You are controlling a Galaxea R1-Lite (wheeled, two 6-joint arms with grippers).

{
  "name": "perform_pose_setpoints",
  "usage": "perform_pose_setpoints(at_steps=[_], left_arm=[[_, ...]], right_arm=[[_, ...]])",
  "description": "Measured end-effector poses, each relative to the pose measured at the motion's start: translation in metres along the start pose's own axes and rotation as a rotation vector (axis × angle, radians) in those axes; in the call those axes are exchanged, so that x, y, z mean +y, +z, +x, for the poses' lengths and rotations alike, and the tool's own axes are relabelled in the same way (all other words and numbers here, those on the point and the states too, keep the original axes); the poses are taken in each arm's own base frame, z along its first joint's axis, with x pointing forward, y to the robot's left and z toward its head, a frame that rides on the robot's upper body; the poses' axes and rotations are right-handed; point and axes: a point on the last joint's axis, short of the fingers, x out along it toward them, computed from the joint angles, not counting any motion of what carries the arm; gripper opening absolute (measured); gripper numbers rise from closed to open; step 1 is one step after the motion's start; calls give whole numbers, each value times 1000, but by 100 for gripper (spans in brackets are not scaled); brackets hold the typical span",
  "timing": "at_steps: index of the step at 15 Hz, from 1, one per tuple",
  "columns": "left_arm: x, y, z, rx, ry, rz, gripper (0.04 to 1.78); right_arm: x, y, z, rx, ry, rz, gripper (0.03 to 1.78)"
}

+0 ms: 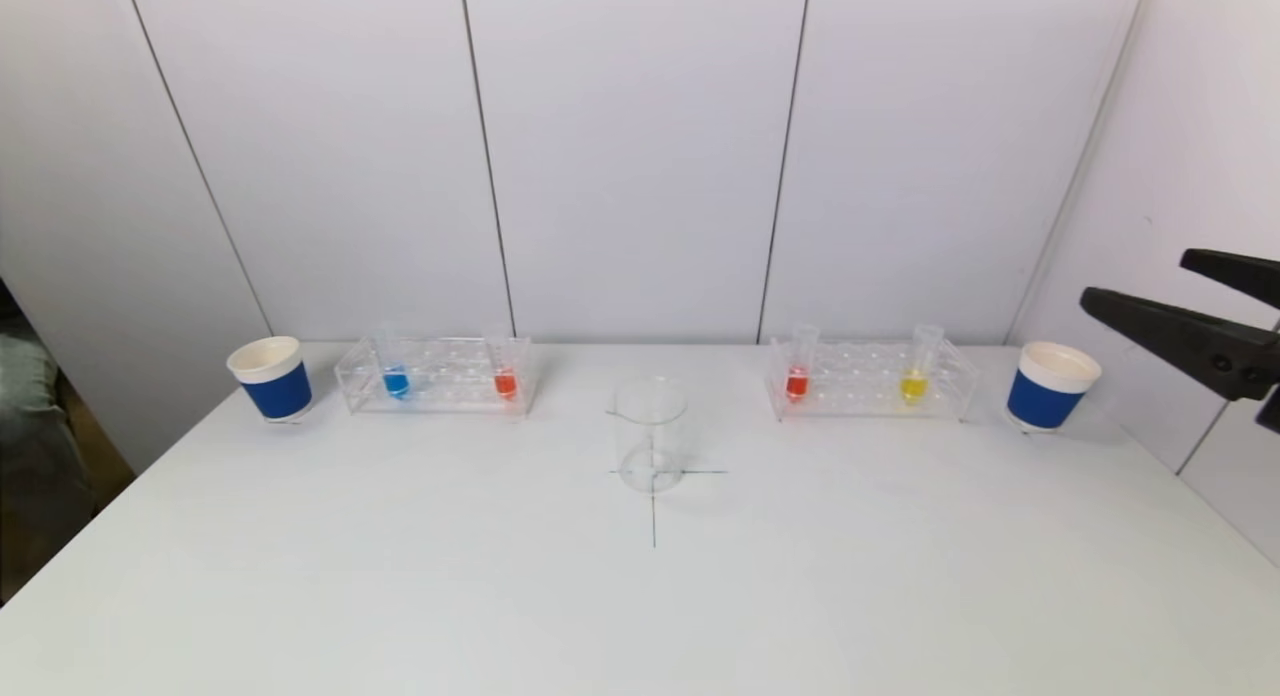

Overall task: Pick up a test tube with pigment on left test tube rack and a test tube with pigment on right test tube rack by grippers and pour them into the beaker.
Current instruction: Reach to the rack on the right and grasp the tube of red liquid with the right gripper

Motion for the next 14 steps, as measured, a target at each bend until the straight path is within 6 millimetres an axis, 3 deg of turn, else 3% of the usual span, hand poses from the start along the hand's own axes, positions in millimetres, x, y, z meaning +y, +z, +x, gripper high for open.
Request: perform_pose_setpoints(at_steps=[5,14], left_arm=[[0,0,0,0,0,0,176],[0,0,0,0,0,0,176]], right_arm=[[-8,-43,53,26,32,6,177],[3,-124,135,-5,9,0,177]])
